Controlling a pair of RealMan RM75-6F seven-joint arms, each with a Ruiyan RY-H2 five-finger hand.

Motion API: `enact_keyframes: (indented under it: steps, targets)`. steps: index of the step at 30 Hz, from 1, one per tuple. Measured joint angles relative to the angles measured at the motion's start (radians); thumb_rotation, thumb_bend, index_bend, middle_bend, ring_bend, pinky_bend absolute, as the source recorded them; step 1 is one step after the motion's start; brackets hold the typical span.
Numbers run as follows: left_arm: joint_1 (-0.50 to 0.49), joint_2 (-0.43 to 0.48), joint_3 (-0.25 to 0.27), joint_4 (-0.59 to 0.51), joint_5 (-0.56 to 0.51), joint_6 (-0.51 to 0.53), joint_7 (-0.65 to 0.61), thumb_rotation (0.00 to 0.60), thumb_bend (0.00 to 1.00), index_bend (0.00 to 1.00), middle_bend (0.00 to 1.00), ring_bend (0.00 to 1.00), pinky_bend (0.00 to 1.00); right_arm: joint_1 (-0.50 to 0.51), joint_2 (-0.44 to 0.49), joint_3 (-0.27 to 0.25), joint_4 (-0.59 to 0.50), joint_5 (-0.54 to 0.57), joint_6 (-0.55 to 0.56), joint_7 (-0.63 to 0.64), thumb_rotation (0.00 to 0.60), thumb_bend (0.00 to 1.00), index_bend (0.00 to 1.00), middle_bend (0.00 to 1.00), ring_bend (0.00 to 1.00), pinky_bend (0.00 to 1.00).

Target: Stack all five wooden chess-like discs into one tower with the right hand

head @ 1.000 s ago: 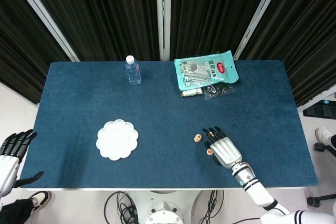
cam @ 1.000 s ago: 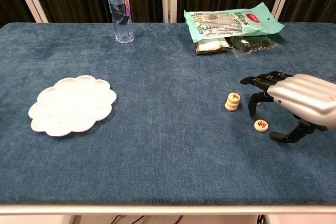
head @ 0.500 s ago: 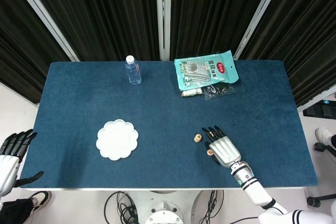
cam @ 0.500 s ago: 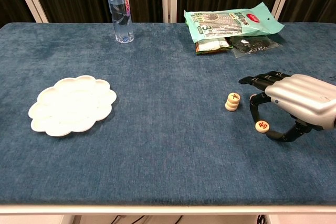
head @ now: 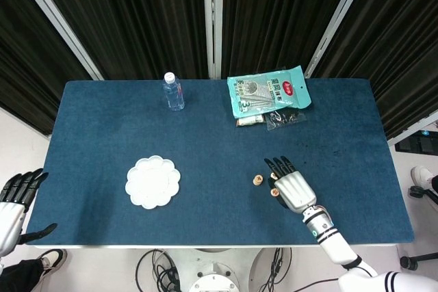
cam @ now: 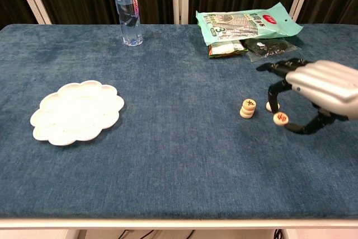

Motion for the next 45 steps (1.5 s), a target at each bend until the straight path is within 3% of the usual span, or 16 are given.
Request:
enact_keyframes:
  steps: [15, 30, 45]
  targets:
    - [-0.001, 0.002, -0.003, 0.006, -0.01, -0.003, -0.012, 0.6, 0.0, 0.06, 0.0, 0.0, 0.0, 0.129, -0.023, 0.109, -0.01, 0.193, -0.136, -0.121, 0.6, 0.26, 0.54, 0.03, 0.0, 0.0]
    - [0.001, 0.004, -0.003, 0.006, -0.01, 0.0, -0.016, 0.6, 0.0, 0.06, 0.0, 0.0, 0.0, 0.167, -0.05, 0.099, 0.004, 0.236, -0.135, -0.145, 0.6, 0.26, 0.54, 0.02, 0.0, 0.0]
    - [-0.002, 0.003, -0.004, 0.009, -0.016, -0.008, -0.02, 0.6, 0.0, 0.06, 0.0, 0.0, 0.0, 0.182, -0.053, 0.086, 0.008, 0.251, -0.125, -0.143, 0.6, 0.26, 0.47, 0.02, 0.0, 0.0]
